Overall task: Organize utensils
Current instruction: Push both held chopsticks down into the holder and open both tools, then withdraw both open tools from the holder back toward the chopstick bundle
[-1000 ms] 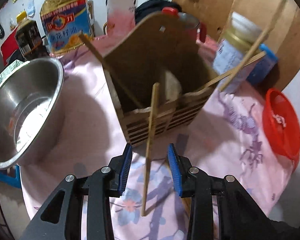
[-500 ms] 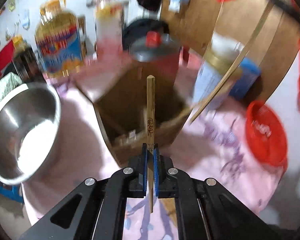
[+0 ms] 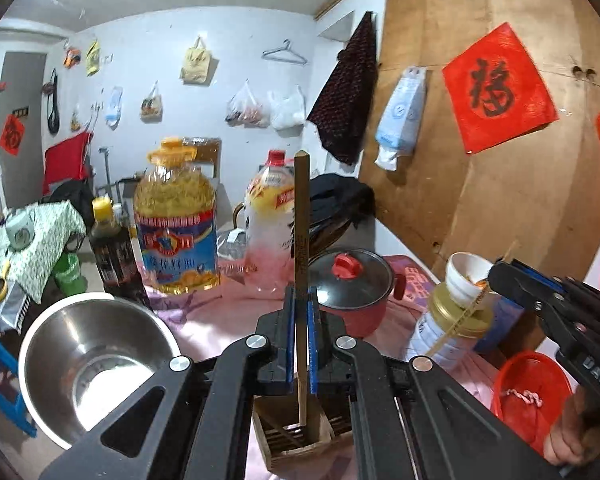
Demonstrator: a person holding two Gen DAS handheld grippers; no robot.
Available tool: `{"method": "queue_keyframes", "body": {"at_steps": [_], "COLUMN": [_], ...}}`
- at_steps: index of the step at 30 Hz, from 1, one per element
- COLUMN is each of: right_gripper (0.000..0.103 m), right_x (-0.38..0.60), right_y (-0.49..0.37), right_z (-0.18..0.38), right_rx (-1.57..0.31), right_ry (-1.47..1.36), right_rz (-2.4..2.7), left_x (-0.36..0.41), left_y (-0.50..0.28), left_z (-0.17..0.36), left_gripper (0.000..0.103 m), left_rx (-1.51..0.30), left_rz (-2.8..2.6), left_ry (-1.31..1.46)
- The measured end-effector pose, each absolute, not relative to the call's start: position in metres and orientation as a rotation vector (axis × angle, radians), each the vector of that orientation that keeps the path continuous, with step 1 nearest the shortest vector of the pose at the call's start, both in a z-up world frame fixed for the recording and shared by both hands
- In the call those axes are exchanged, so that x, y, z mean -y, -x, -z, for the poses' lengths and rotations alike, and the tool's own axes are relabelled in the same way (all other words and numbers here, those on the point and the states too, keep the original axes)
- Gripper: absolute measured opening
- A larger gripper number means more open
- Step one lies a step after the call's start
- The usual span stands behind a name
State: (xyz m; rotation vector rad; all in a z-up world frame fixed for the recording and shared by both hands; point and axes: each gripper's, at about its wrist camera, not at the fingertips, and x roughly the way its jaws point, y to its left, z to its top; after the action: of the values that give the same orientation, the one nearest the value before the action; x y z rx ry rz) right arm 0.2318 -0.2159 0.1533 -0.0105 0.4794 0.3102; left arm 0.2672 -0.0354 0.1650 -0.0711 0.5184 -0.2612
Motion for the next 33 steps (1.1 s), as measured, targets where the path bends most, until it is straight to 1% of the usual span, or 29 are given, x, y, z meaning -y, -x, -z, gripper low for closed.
{"method": "queue_keyframes", "body": {"at_steps": [6, 7, 8, 9, 10, 11, 12, 13, 14, 15, 16, 17, 18, 19, 21, 23, 28, 31, 33], "right_gripper": [0.007, 0.009, 0.011, 0.011, 0.018, 0.027, 0.031, 0.041, 0.055, 0.062, 0.077, 0.09, 0.096, 0.098, 0.098, 0.098, 0.098, 0.098, 0.098], "right_x": [0.209, 0.209, 0.208, 0.208, 0.208, 0.209, 0.21, 0.211, 0.212, 0.216, 0.219, 0.223, 0.23, 0.235, 0.243, 0.245, 0.239, 0.234, 0.23], "right_y": [-0.252, -0.254, -0.257, -0.258, -0.259, -0.259, -0.257, -0.254, -0.251, -0.247, -0.242, -0.235, -0.221, -0.212, -0.191, -0.178, -0.154, -0.135, -0.122], "right_z": [-0.123, -0.118, -0.113, -0.11, -0.108, -0.108, -0.109, -0.11, -0.113, -0.118, -0.122, -0.125, -0.131, -0.132, -0.135, -0.133, -0.104, -0.074, -0.049], "right_rx": [-0.552, -0.568, -0.586, -0.601, -0.609, -0.612, -0.606, -0.598, -0.588, -0.569, -0.543, -0.507, -0.435, -0.395, -0.324, -0.326, -0.494, -0.57, -0.682], "right_ry": [0.027, 0.025, 0.021, 0.017, 0.011, 0.002, 0.0, -0.003, -0.008, -0.021, -0.032, -0.042, -0.062, -0.078, -0.104, -0.085, 0.025, 0.084, 0.09], "right_rz": [-0.316, -0.321, -0.327, -0.33, -0.336, -0.336, -0.334, -0.331, -0.33, -0.326, -0.309, -0.285, -0.246, -0.234, -0.215, -0.185, -0.186, -0.169, -0.211], "left_x": [0.044, 0.044, 0.043, 0.043, 0.041, 0.038, 0.036, 0.034, 0.032, 0.028, 0.026, 0.023, 0.021, 0.019, 0.018, 0.016, 0.015, 0.014, 0.014], "left_y": [-0.283, -0.285, -0.286, -0.286, -0.283, -0.278, -0.275, -0.273, -0.269, -0.265, -0.26, -0.254, -0.25, -0.243, -0.232, -0.216, -0.175, -0.155, -0.143], "left_z": [-0.126, -0.121, -0.116, -0.113, -0.112, -0.112, -0.115, -0.118, -0.121, -0.126, -0.131, -0.135, -0.138, -0.141, -0.143, -0.138, -0.11, -0.082, -0.058], "left_gripper": [0.006, 0.01, 0.027, 0.039, 0.058, 0.071, 0.075, 0.081, 0.088, 0.091, 0.097, 0.097, 0.097, 0.097, 0.097, 0.097, 0.097, 0.097, 0.097], "left_rx": [-0.564, -0.573, -0.583, -0.59, -0.585, -0.575, -0.566, -0.559, -0.553, -0.546, -0.539, -0.528, -0.521, -0.513, -0.512, -0.53, -0.615, -0.697, -0.776], "left_rz": [0.249, 0.248, 0.252, 0.248, 0.236, 0.216, 0.207, 0.203, 0.197, 0.187, 0.18, 0.169, 0.161, 0.149, 0.123, 0.102, 0.079, 0.052, 0.039], "left_ry": [0.025, 0.025, 0.026, 0.03, 0.034, 0.04, 0.046, 0.052, 0.057, 0.065, 0.072, 0.078, 0.078, 0.07, 0.047, 0.026, -0.004, -0.007, -0.012]}}
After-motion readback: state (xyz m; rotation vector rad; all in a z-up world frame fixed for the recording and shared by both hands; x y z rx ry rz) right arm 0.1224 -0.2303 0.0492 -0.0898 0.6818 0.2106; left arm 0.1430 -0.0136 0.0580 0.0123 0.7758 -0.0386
